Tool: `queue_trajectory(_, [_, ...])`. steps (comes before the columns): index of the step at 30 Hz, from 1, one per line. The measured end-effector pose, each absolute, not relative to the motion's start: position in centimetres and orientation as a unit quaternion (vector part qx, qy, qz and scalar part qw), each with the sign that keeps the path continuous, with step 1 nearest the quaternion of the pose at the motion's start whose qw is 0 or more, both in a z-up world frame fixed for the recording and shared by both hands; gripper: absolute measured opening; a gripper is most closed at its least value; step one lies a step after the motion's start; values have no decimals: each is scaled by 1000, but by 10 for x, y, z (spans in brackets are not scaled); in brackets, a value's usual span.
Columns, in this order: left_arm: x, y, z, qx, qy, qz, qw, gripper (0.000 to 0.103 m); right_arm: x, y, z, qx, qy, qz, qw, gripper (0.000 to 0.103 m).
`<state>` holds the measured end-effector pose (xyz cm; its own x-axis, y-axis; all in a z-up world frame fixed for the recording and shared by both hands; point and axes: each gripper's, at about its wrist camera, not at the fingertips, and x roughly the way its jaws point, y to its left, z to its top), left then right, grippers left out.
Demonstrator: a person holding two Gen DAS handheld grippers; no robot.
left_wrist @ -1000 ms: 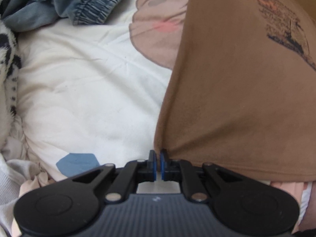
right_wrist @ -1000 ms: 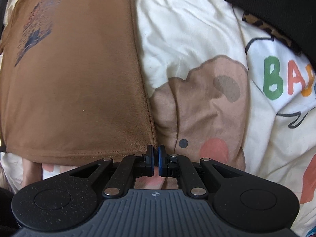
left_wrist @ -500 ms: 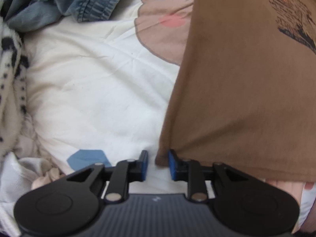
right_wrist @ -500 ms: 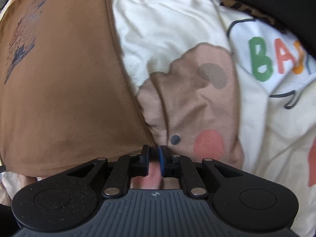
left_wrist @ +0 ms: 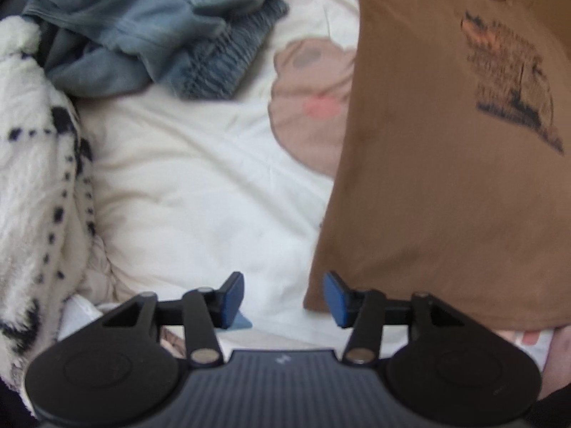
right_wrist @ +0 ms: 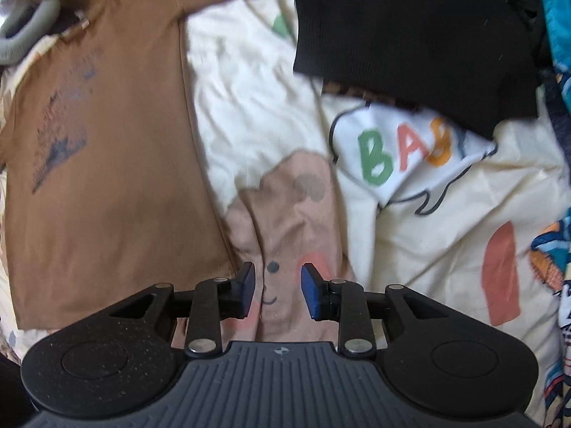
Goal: Fold clothes
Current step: 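Open both tools and release the T-shirt hem, then raise both open tools and move them toward the T-shirt collar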
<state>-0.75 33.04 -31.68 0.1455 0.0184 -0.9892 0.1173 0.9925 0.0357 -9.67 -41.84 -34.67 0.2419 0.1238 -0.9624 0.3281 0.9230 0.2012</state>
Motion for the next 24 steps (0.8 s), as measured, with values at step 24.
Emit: queue_trajectory(24, [50,299,-259,16,571,-79,817,61,-55,-416,-283,135,517,-32,845,59])
